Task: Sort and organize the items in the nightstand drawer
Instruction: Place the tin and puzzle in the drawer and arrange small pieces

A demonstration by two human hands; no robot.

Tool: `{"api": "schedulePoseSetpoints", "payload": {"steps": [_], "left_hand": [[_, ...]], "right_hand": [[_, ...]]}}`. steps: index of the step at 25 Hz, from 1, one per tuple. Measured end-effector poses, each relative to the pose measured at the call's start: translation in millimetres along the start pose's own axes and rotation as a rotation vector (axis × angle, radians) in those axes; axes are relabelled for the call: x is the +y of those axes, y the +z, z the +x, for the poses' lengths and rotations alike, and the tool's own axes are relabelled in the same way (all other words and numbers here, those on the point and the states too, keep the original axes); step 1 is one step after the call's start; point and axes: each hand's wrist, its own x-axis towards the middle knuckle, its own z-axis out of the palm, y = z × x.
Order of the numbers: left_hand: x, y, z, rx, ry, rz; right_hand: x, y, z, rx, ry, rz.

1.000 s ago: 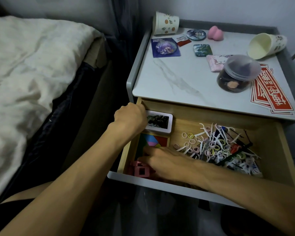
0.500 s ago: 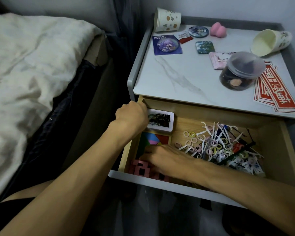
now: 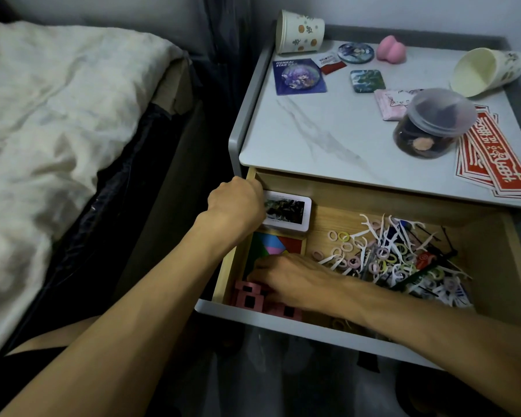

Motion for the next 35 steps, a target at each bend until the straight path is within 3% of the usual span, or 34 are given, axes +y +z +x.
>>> {"api": "schedulePoseSetpoints", "payload": {"steps": [8,11,18,24,30,35], "left_hand": [[0.0,-2.0,1.5,-0.021,-0.013,-0.035],[0.0,-1.2,1.6,-0.018,-0.010,-0.029],[-0.6,0.8,1.7,-0.025,0.006,-0.019],[0.1,-0.1,-1.3,-0.019,0.009,0.023],[5.9,-0.5,-5.7,-0.015,0.017,0.102],[11.6,-0.7,-11.9,0.031,0.022,0.196]], "right_hand": [[-2.2,-4.2,7.6,-0.008,0.042,0.171],[-3.0,-10.1,1.8,0.057,0.042,0.176],[-2.0,-5.9,5.0,0.036,0.026,0.184],[-2.8,-16.8,5.5,-0.083,0.123,0.229],[51.7,-39.4,-59.7,0.107,0.568,0.171],[59.5,-28.1,-76.5,-0.056,0.504,0.206]]}}
